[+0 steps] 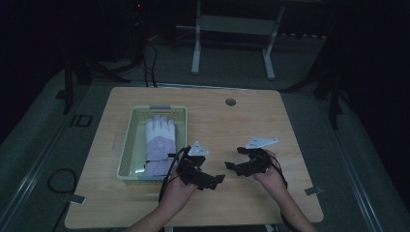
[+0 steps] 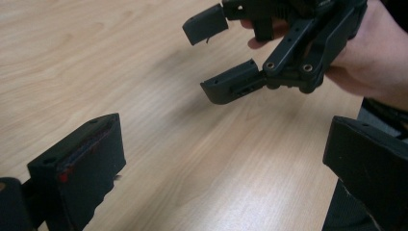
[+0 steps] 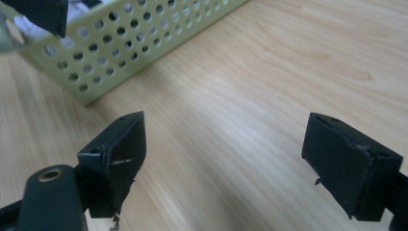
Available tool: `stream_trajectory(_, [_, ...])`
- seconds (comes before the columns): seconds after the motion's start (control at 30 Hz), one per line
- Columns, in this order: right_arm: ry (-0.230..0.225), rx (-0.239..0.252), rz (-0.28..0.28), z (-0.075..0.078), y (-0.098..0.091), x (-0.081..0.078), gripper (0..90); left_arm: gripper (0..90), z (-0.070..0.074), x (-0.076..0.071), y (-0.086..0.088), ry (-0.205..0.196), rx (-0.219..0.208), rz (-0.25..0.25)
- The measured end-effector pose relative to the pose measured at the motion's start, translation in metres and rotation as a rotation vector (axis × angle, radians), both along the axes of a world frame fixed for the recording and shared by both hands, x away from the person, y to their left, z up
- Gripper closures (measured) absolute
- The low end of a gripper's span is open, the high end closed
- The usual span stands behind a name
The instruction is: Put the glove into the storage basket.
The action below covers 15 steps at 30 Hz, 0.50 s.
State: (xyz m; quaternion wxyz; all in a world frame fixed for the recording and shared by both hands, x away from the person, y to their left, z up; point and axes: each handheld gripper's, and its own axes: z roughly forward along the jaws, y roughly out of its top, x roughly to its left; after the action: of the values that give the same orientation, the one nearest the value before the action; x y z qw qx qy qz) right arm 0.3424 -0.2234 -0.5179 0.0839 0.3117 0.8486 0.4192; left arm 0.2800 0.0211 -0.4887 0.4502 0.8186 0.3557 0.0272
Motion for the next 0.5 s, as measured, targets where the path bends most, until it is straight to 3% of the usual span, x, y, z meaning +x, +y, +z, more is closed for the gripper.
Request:
stream_trajectory(0.17, [-0.016, 0.003, 0.009, -0.009, -0.016, -0.008, 15.6, 1.1, -0.010, -0.002, -0.013, 0.023, 0.018, -0.046])
stream_trajectory(0.33, [-0.007, -0.012, 0.005, -0.018, -0.031, -0.014, 15.5, 1.1, -0.018, -0.006, -0.027, -0.013, 0.053, -0.087])
stream_trajectory(0.5, [-0.016, 0.023, 0.028, -0.025, -0.045, -0.019, 14.6, 1.1, -0.029, -0.007, -0.039, -0.029, 0.032, -0.140])
